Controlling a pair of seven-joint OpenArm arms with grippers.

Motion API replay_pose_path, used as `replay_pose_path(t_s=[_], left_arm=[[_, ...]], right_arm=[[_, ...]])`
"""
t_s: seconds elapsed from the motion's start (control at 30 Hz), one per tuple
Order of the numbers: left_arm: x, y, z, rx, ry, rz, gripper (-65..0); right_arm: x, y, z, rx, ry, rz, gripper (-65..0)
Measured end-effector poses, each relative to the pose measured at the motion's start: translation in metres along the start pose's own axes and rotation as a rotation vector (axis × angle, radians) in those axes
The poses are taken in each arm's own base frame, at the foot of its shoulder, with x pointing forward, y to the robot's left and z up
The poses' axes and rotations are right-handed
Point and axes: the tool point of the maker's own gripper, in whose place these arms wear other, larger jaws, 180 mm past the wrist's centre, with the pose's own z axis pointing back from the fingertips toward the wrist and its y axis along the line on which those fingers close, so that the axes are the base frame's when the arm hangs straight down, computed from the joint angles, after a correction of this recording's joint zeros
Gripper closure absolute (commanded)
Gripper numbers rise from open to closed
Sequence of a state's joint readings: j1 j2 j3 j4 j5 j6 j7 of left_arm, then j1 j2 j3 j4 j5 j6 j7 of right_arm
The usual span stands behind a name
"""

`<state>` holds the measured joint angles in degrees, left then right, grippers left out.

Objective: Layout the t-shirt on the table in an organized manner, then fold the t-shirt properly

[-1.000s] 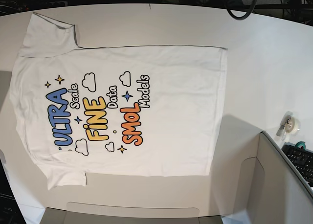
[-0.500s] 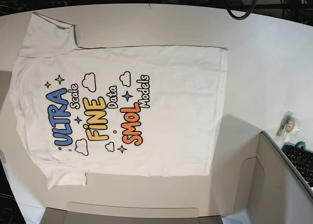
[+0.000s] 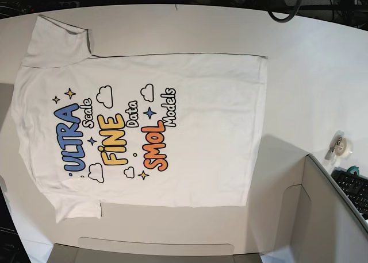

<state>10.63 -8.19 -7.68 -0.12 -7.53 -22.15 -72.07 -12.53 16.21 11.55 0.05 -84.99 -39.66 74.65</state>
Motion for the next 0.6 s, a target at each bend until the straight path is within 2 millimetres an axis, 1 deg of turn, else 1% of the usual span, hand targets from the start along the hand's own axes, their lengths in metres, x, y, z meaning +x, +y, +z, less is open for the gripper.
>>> replay_pose_path(t_s=[0.07, 0.13, 0.2, 0.27, 0.33, 0.4, 0.6], left_arm=[[0.007, -0.003, -0.01, -0.009, -0.026, 0.004, 0.0], [0.01, -0.005, -0.015, -0.013, -0.037, 0.007, 0.0], [0.01, -0.008, -0.015, -0.025, -0.036, 0.046, 0.0], [0.008, -0.006, -0.01, -0.027, -0.027, 0.058, 0.0], [0.007, 0.0, -0.006, -0.023, -0.015, 0.045, 0.0], [0.008, 0.005, -0.005, -0.018, -0.014, 0.036, 0.0], [-0.003, 0.023, 0.024, 0.009, 0.036, 0.014, 0.0]], right_arm=[[-0.002, -0.005, -0.003, -0.005, -0.003, 0.009, 0.0], [-0.005, -0.01, -0.004, -0.015, 0.001, 0.017, 0.0], [-0.008, -0.011, -0.003, -0.021, 0.01, 0.017, 0.0], [-0.009, -0.009, 0.002, -0.005, 0.009, 0.022, 0.0], [-0.011, -0.008, 0.006, 0.0, 0.016, 0.023, 0.0], [-0.012, -0.009, 0.005, -0.001, 0.016, 0.024, 0.0], [-0.01, -0.01, 0.002, -0.009, 0.013, 0.021, 0.0]])
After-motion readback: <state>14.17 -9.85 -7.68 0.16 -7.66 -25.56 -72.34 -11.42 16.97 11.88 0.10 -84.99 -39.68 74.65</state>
